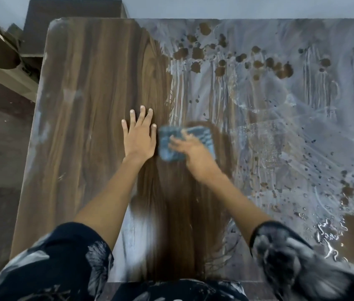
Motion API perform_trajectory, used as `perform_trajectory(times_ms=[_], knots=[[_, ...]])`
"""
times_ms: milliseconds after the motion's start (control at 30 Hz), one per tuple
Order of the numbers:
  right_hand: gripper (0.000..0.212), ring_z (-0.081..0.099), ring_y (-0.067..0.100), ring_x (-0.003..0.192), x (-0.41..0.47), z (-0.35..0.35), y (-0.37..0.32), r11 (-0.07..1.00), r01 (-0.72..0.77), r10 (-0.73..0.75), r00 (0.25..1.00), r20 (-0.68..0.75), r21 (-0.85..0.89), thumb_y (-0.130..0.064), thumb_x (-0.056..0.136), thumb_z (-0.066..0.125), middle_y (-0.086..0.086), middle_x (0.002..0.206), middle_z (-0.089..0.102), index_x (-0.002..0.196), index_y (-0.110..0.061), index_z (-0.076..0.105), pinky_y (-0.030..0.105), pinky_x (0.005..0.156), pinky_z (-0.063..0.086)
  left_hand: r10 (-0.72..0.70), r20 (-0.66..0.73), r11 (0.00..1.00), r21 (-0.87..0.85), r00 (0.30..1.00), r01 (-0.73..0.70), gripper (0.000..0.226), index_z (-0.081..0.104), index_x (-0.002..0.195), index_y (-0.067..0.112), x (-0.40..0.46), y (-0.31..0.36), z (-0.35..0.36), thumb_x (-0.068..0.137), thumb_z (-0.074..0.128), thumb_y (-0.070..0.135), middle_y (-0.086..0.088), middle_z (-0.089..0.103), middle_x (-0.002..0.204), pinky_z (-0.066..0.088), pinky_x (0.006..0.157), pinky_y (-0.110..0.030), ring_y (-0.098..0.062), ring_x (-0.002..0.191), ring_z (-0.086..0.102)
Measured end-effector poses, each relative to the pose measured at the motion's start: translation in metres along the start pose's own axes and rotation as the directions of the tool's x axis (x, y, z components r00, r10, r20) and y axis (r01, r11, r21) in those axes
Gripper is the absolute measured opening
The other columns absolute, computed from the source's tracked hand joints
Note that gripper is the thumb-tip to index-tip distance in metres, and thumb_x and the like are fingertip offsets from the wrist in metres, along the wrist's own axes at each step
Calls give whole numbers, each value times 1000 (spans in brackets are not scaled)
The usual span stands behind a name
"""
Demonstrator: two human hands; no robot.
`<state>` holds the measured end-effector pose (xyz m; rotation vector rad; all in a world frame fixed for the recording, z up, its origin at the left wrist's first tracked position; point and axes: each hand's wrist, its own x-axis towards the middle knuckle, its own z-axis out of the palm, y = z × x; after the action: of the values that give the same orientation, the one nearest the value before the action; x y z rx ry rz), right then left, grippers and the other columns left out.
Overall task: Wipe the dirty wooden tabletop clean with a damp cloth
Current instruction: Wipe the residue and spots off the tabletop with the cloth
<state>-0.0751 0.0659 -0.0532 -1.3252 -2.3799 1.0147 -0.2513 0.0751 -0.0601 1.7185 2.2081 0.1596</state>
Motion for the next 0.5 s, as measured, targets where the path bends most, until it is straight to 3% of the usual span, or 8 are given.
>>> perform_trajectory(times_ms=[100,167,300,367,500], knots=[[56,17,14,136,-54,21,1,979,189,-204,942,266,82,-14,79,21,4,135,50,120,-10,59,25,114,6,36,3,999,20,999,-36,48,20,147,20,13,-6,-3,101,26,29,0,15,156,3,114,-49,-27,144,4],[55,15,10,137,-75,11,18,980,184,-200,928,315,79,-6,78,25,-3,136,48,122,-13,58,28,115,9,60,6,998,18,998,-60,47,20,147,21,18,-12,-5,101,25,30,1,15,156,3,115,-49,-27,144,4],[61,21,10,136,-48,-32,45,999,34,-29,990,137,-39,18,74,48,-12,133,44,121,-19,57,31,117,12,80,9,996,28,997,-80,49,19,147,20,30,-15,-7,101,25,32,0,13,156,0,114,-48,-27,144,2],[64,20,13,137,-7,-48,53,996,-34,36,999,15,-76,20,73,48,-10,135,41,123,-18,54,25,116,8,82,9,996,45,997,-82,49,18,148,20,35,-16,-9,101,24,33,0,13,156,-2,114,-48,-26,144,1],[64,19,25,140,69,-45,36,979,-172,153,974,-165,-106,21,76,44,1,142,41,129,-15,50,37,117,13,99,12,993,58,995,-100,49,16,148,21,46,-13,-12,101,24,32,0,12,156,-2,114,-47,-26,144,1]])
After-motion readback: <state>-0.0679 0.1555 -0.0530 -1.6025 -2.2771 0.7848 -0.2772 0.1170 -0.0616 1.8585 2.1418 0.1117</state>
